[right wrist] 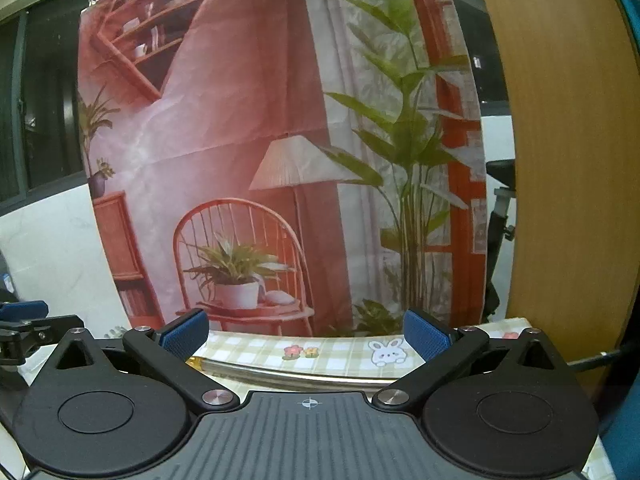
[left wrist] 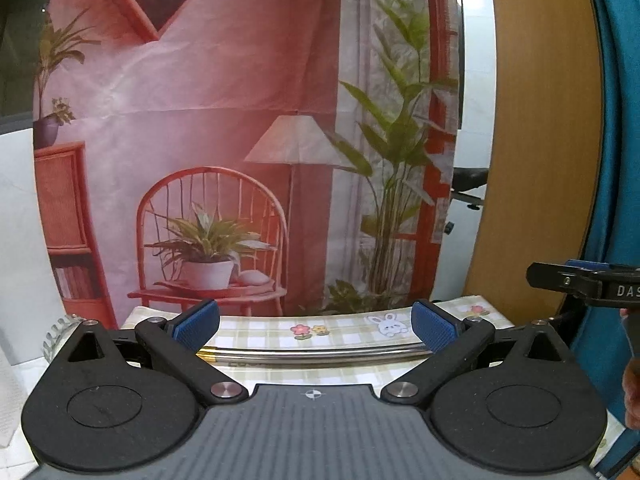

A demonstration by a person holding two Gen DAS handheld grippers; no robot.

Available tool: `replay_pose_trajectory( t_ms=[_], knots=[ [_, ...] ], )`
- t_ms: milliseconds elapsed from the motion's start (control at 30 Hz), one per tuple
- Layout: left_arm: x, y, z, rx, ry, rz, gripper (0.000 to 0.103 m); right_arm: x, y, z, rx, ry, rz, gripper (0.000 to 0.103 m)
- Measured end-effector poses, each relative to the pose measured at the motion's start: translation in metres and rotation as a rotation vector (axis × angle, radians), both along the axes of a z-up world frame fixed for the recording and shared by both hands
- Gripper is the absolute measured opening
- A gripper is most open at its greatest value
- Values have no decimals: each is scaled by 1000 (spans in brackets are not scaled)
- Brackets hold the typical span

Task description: Organize fruits

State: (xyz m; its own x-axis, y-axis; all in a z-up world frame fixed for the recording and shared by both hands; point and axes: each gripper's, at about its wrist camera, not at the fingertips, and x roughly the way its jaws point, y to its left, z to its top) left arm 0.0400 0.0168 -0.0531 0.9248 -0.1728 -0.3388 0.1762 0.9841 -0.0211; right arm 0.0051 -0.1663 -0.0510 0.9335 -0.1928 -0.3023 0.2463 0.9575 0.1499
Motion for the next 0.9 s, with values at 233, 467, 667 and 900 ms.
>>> replay_pose_trajectory(
  t_ms=[233,467,667,900],
  knots=[
    [-3,1,1,-16,-7,1,103,-8,2,5,-3,-5,-7,103],
    [-4,0,1,7,-8,16,103,-9,3,4,-3,-5,-7,103],
    [-4,1,0,23,-3,40,103,-13,4,4,-5,-6,-9,103],
    [-6,-1,1,41,-4,28,103,-13,4,5,-4,-5,-10,103]
  ],
)
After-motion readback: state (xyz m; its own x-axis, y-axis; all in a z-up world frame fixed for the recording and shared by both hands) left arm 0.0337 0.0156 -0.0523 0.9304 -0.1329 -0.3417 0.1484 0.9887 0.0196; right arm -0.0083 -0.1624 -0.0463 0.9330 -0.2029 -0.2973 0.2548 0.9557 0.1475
